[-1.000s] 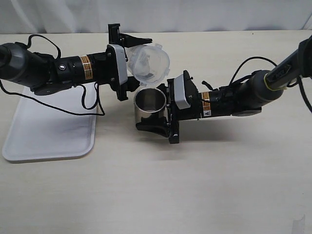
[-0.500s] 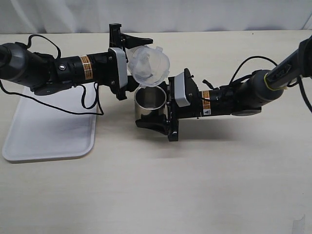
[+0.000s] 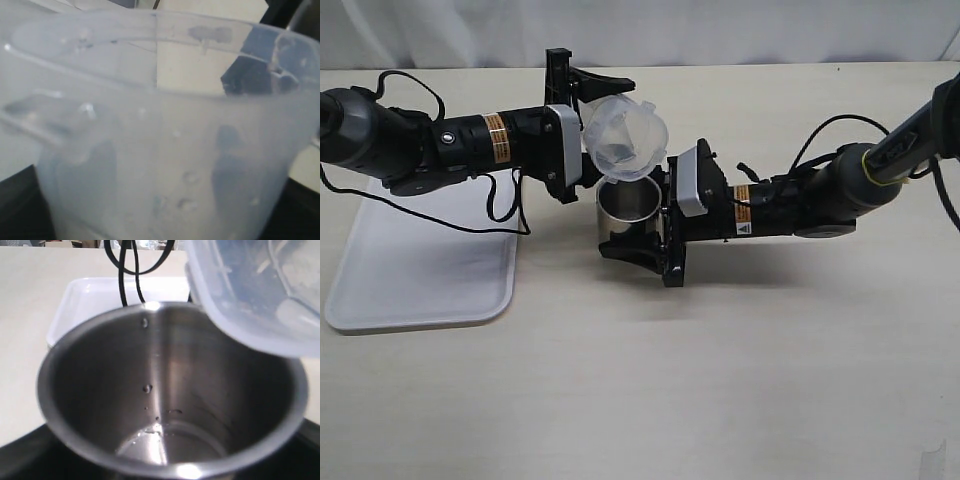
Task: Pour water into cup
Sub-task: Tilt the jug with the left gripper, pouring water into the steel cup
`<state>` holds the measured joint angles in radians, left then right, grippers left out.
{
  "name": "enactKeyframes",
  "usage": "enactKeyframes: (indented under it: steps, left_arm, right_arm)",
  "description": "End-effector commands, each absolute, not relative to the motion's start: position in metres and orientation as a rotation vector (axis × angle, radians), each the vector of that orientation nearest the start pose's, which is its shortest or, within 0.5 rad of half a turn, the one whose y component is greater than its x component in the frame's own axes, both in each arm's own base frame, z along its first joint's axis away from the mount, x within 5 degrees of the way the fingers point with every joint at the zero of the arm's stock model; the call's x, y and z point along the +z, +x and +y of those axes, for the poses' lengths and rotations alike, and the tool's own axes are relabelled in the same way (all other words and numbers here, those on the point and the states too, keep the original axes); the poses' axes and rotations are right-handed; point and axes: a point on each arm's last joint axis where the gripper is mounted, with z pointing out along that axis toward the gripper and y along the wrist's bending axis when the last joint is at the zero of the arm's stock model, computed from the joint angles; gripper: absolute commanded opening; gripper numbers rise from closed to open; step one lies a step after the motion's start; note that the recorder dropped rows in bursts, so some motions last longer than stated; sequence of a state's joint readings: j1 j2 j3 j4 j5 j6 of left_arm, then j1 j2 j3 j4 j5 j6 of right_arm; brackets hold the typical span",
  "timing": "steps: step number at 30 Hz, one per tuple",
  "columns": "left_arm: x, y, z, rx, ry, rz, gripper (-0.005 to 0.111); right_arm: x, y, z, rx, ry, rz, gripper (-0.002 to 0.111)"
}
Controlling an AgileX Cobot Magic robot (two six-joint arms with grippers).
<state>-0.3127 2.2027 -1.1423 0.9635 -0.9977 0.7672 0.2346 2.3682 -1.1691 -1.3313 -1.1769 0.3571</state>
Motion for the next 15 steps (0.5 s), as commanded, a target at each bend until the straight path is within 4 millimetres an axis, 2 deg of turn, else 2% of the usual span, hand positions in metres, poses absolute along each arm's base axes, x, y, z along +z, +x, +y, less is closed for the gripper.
enactKeyframes:
  steps: [1, 15]
  left_arm:
    - [0.1254, 0.3834, -0.1906, 0.144, 1.577, 0.649, 0.0]
    - [0.1253, 0.3834, -0.1905, 0.15, 1.581, 0.645, 0.0]
  right_arm:
    - [0.0574, 0.3663, 0.1706, 0.9, -1.307, 1.387, 0.004]
    - [0.0552, 0.3722, 0.1687, 0.82, -1.291, 1.426, 0.004]
